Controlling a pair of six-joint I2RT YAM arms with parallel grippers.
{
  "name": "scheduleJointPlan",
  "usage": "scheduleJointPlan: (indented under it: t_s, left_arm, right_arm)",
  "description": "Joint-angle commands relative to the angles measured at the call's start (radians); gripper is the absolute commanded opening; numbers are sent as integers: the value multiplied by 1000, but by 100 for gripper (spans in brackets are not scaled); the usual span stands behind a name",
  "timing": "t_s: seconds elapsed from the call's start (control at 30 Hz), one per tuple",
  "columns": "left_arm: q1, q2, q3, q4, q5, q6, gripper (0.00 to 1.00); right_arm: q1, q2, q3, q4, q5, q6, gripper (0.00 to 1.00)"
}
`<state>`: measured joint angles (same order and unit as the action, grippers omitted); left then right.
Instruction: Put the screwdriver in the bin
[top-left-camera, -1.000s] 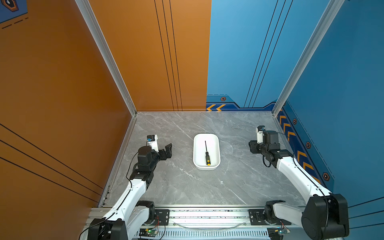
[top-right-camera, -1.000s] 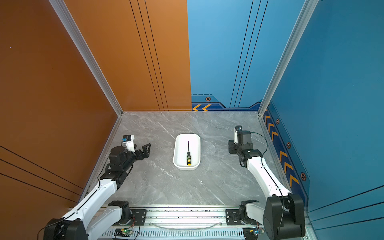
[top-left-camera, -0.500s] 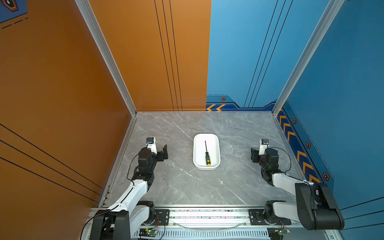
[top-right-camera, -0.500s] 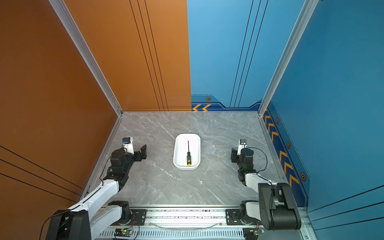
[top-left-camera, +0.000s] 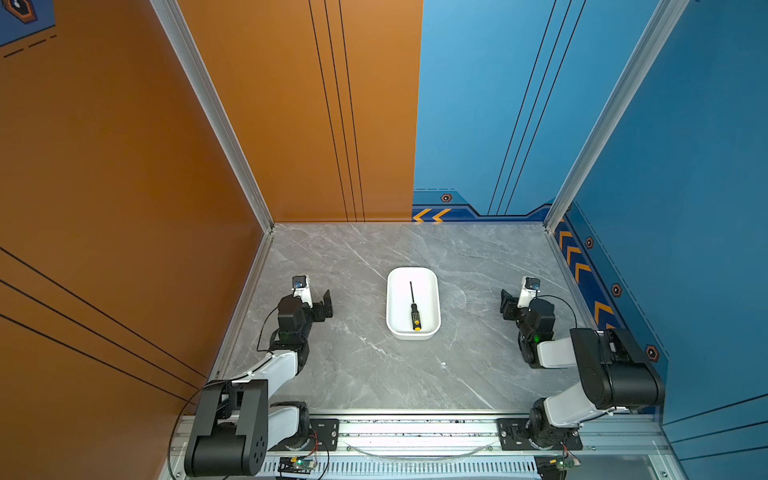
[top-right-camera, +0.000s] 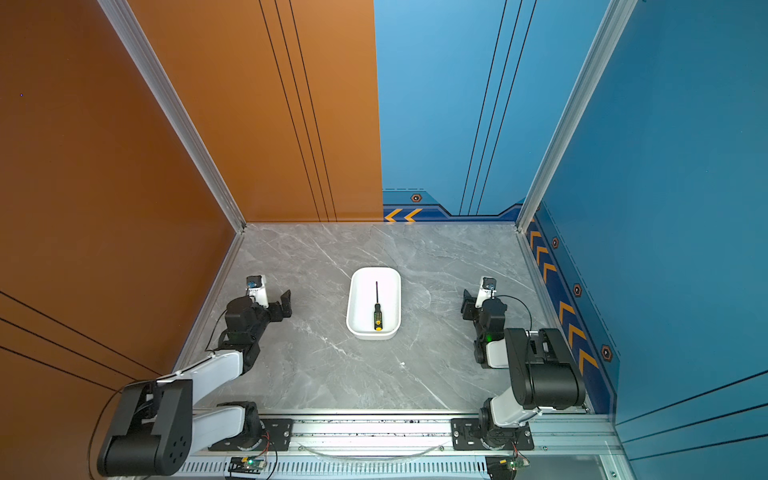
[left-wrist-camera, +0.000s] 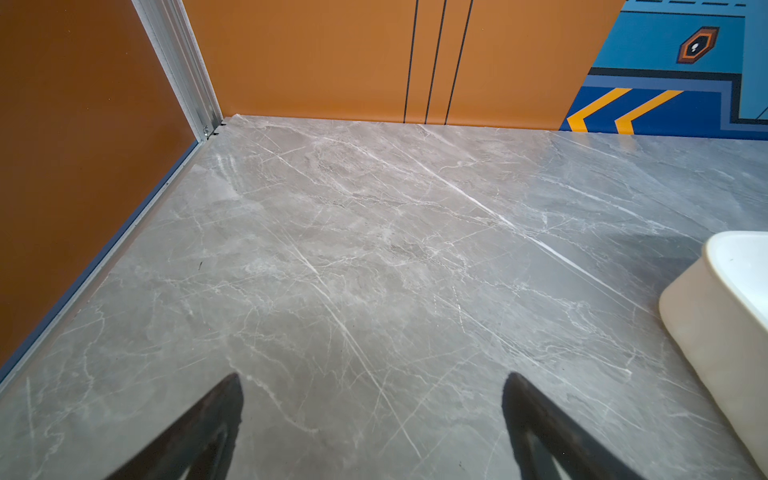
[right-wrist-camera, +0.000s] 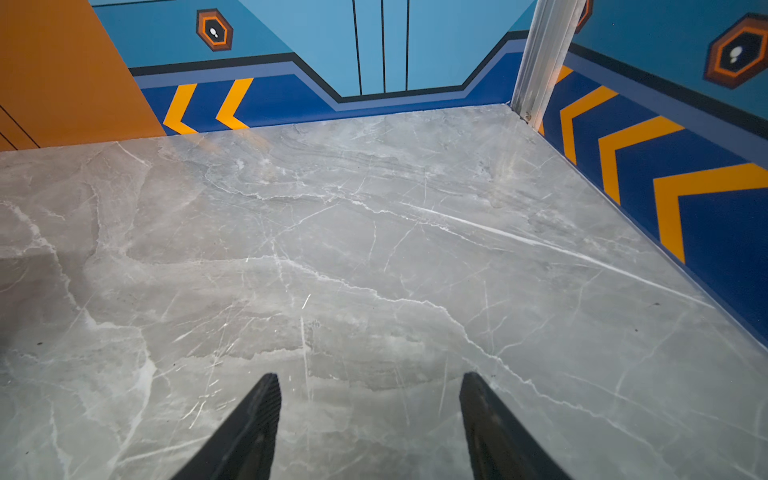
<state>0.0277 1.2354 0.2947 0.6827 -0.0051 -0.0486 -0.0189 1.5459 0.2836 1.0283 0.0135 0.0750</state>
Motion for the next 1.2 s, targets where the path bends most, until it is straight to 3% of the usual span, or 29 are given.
scheduleJointPlan:
  t_s: [0.0,0.2,0.33,0.53,0.6,0.67,0.7,0.73,1.17]
  left_arm:
    - [17,40,-16,103,27,3,98]
    - [29,116,-5,195,25,-3,98]
    - [31,225,-31,362,59,11,98]
    - [38,356,-25,502,26,-13,98]
    - [40,326,28,348,48,-1,98]
    - [11,336,59,303,11,24,98]
    - [3,331,66,284,3,30,98]
    - [3,329,69,273,1,30,98]
    - [-2,329,67,273,-3,32,98]
  right_arm:
    - [0,5,50,-35,-39,-2,67]
    - [0,3,75,-85,-45,-6,70]
    - [0,3,75,-84,-42,-4,71]
    - [0,3,74,-83,-39,-2,72]
    - [0,4,74,-83,-39,-1,72]
    - [0,3,74,-83,-39,-1,73]
    - [0,4,74,-83,-39,-2,79]
    - [0,3,74,-83,-38,-3,100]
    - [18,2,87,-111,0,-13,100]
